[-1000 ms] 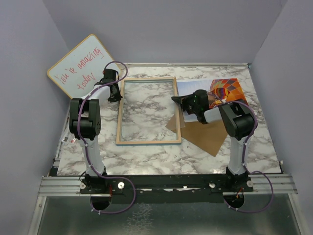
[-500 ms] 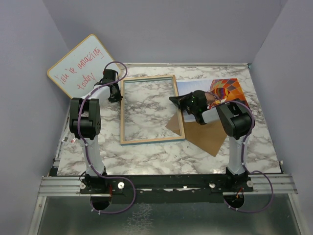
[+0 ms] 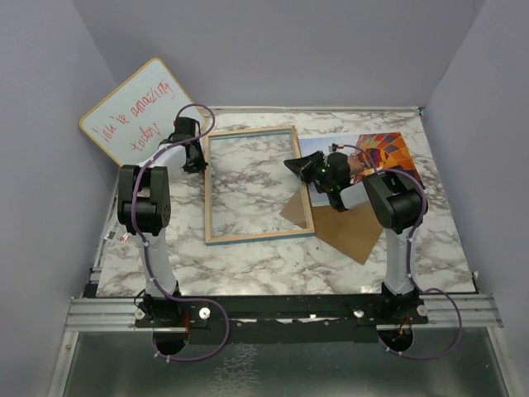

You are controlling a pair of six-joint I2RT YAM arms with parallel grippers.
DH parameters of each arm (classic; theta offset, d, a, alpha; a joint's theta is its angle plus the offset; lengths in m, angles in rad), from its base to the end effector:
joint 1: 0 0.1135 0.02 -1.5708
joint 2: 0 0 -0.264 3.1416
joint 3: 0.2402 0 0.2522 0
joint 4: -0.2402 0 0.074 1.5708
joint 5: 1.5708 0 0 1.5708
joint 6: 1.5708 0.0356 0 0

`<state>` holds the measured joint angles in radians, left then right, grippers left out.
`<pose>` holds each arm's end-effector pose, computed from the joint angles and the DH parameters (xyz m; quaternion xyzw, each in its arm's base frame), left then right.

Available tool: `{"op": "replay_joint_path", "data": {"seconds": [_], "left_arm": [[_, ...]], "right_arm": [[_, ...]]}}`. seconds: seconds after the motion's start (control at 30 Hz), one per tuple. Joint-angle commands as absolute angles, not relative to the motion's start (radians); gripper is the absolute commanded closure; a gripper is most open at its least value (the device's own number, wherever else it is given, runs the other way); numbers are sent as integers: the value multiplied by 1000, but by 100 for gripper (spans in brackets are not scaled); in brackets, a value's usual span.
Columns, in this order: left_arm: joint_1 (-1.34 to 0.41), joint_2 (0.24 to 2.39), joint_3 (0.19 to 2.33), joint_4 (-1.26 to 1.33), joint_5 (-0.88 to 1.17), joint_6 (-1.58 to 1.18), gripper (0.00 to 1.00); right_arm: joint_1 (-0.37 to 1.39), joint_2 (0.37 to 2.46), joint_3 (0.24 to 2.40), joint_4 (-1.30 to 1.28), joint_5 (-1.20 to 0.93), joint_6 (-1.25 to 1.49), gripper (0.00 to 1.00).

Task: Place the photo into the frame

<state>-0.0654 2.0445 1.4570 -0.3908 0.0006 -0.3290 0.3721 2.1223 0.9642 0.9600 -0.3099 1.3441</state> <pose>0.4378 -0.0287 0.1717 -0.1256 0.9482 -0.0575 0.2862 0.3848 0.1618 0.1168 0.2705 0.7215 0.5518 0.3191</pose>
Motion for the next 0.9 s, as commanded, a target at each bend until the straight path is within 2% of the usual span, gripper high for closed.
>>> {"op": "replay_joint_path", "data": {"seconds": [0.0, 0.3, 0.5, 0.87], "left_arm": [[-67, 2062, 1445, -382, 52, -341, 79], [-68, 2057, 1442, -384, 52, -338, 79], [-66, 2056, 1439, -384, 55, -336, 79], [-66, 2057, 1443, -385, 59, -336, 79]], "right_arm": [[383, 2144, 989, 1043, -356, 1278, 88], [384, 2127, 1007, 1037, -390, 1183, 84], [384, 2136, 1044, 1041, -397, 1152, 99], [385, 2155, 1044, 1073, -389, 1136, 99]]}}
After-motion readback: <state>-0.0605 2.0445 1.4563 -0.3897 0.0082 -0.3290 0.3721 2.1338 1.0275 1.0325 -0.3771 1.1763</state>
